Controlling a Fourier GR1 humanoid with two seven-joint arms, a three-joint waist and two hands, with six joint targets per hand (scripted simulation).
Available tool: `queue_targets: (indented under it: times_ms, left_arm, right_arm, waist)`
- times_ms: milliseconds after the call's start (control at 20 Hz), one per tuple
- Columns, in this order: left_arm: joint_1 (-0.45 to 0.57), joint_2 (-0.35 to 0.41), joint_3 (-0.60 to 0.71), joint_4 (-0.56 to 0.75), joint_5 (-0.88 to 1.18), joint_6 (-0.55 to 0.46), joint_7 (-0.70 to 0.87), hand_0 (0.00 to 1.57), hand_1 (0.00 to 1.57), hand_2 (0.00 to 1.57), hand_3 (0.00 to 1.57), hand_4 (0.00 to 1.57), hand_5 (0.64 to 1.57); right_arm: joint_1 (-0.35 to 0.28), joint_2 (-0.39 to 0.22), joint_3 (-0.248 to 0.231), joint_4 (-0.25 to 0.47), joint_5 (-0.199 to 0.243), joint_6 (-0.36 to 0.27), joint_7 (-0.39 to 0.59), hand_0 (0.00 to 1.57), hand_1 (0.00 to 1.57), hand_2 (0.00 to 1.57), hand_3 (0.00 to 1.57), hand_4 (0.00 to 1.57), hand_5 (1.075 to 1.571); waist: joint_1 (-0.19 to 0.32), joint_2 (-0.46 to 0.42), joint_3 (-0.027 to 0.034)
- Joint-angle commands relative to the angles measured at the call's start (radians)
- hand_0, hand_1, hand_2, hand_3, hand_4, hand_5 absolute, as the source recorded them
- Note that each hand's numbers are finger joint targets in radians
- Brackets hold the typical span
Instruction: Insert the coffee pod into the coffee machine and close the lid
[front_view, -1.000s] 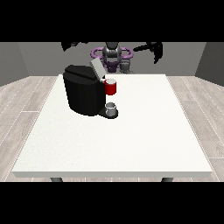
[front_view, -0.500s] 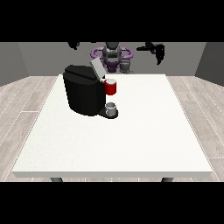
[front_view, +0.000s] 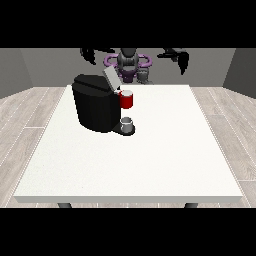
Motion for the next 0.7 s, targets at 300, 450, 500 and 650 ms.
queue_targets:
  times_ms: [300, 450, 500, 650]
  left_arm:
    - [0.096, 0.019, -0.052, -0.200, 0.056, 0.029, 0.046, 0.00, 0.00, 0.00, 0.00, 0.00, 1.571]
    - [0.126, -0.014, -0.133, -0.262, 0.078, 0.068, 0.102, 0.00, 0.00, 0.00, 0.00, 0.00, 1.571]
    - [0.125, 0.024, -0.073, -0.250, 0.074, 0.045, 0.091, 0.00, 0.00, 0.00, 0.00, 0.00, 1.571]
    - [0.143, 0.027, -0.092, -0.282, 0.096, 0.032, 0.101, 0.00, 0.00, 0.00, 0.00, 0.00, 1.571]
  right_arm:
    - [-0.124, -0.007, -0.032, 0.151, 0.011, 0.026, -0.070, 0.00, 0.00, 0.00, 0.00, 0.00, 1.571]
    - [-0.182, 0.005, -0.052, 0.226, 0.013, 0.001, -0.076, 0.00, 0.00, 0.00, 0.00, 0.00, 1.571]
    - [-0.121, 0.027, -0.020, 0.212, 0.030, 0.014, -0.126, 0.00, 0.00, 0.00, 0.00, 0.00, 1.571]
    - [-0.191, 0.001, -0.022, 0.244, 0.051, 0.016, -0.079, 0.00, 0.00, 0.00, 0.00, 0.00, 1.571]
  waist:
    - [-0.009, 0.119, 0.0000]
    - [0.023, 0.125, 0.0001]
    - [-0.016, 0.137, 0.0000]
    - [-0.013, 0.145, -0.0001]
